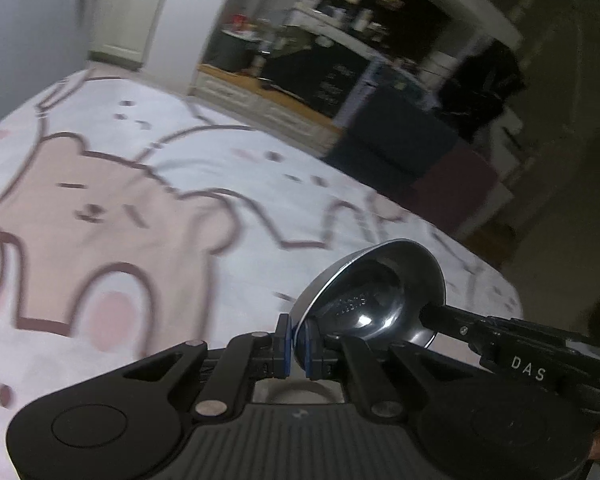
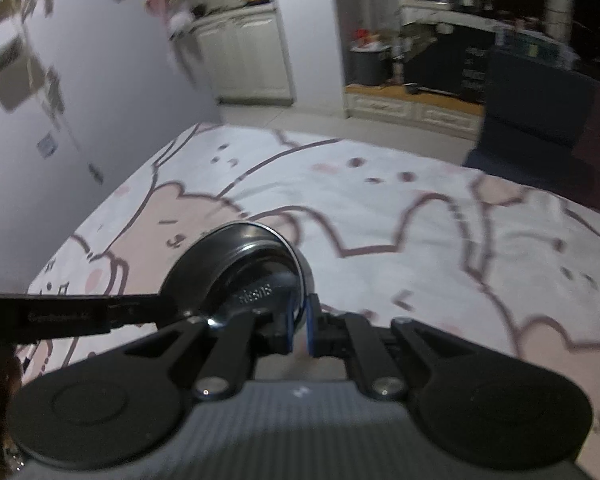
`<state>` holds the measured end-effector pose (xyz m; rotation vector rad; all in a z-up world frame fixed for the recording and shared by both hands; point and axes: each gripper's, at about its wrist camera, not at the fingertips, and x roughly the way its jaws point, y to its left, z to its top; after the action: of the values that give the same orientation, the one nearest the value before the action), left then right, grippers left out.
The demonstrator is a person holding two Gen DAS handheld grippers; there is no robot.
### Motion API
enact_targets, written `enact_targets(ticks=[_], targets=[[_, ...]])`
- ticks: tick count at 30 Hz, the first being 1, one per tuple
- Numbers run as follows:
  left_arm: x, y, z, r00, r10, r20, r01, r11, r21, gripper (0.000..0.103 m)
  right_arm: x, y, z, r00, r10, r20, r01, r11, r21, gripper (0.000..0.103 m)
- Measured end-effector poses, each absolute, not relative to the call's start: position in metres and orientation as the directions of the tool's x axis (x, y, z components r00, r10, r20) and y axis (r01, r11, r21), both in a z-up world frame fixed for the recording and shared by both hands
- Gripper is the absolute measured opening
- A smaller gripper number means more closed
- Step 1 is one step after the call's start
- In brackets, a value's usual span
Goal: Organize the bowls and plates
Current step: 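Lift and carry the round steel bowl with both tools toward the steel trays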
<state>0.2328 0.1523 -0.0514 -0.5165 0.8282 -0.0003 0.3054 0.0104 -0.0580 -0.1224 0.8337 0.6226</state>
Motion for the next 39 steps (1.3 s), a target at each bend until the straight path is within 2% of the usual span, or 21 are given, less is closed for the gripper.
enact_targets(ticks=[10,20,30,39], targets=[[0.229,0.033,-0.044,0.638,-0.358,-0.682,0.001,0.886,-0.464,0.005,0.258,-0.137,-0.035,0.633,0.379,-0.675,-0.382,0.911,0.153,0.006],[0.227,-0.057,-0.053,0.564,-0.440,-0.699,0.139,0.885,-0.445,0.006,0.208,-0.253,-0.044,0.684,0.298,-0.666,-0.219,0.954,0.203,0.006],[0.219,-0.119,-0.078,0.459,-0.468,-0.755,0.251,0.883,-0.395,0.005,0.172,-0.316,-0.061,0.676,0.244,-0.695,-0.096,0.965,0.246,0.006],[0.210,-0.143,-0.112,0.368,-0.410,-0.835,0.312,0.900,-0.304,0.005,0.157,-0.326,-0.090,0.610,0.226,-0.759,-0.081,0.971,0.224,0.006]])
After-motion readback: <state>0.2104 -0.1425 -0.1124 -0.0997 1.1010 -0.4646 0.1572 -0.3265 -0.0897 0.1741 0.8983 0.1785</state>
